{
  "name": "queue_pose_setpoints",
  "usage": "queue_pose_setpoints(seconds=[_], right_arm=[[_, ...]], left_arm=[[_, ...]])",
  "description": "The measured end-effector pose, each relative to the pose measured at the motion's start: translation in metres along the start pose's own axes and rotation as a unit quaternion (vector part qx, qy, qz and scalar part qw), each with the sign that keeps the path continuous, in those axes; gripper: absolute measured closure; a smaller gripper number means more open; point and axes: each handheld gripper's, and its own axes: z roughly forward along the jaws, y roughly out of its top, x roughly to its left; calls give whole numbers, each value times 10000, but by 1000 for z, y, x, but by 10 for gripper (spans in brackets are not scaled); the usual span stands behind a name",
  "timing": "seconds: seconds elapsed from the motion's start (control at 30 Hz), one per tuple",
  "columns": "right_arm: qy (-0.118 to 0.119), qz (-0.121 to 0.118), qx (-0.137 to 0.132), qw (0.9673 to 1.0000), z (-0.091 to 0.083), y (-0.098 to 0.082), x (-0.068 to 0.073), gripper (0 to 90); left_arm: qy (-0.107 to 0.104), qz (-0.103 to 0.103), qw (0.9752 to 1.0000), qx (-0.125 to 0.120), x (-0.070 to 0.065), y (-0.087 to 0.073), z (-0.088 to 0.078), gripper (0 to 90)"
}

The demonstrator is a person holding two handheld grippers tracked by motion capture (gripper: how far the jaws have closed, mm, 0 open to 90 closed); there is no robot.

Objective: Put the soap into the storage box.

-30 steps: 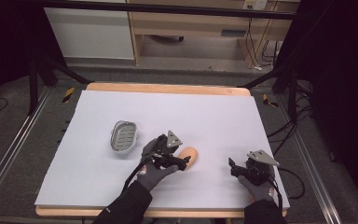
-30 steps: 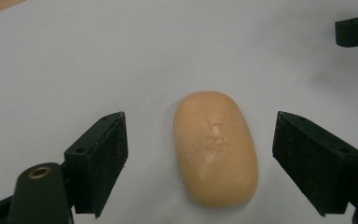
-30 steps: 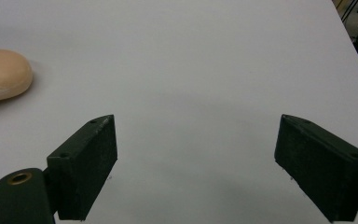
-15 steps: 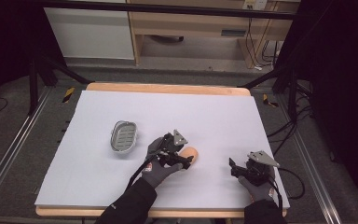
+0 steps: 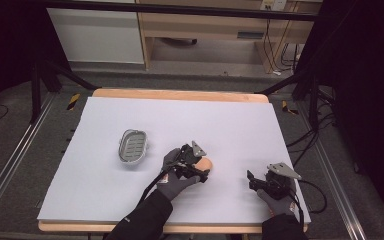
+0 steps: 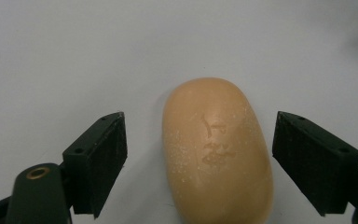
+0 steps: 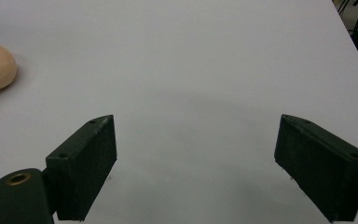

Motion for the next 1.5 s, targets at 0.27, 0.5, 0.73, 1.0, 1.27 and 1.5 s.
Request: queue_pose_setpoints(seconds=[0.27,0.5,0.73,1.0,1.27,1.5], right_arm=[[32,-21,19,10000,1,0,0,130],[39,-23,41,10000,1,0,0,130],[34,-85,67,9999,1,0,2,131],[37,-97,90,9999,2,0,2,132],[48,-129,115,9998,2,0,3,132],[57,-154,129,9998,2,0,3,133]], left_arm=[[13,3,9999,166,-2,2,8,177],[18,89,9994,338,-6,1,14,191],[31,82,9989,464,-8,1,20,222],[-63,76,9984,556,-7,1,23,277],[-173,-66,9977,650,-4,2,24,288],[-166,-36,9974,706,-5,5,24,310]])
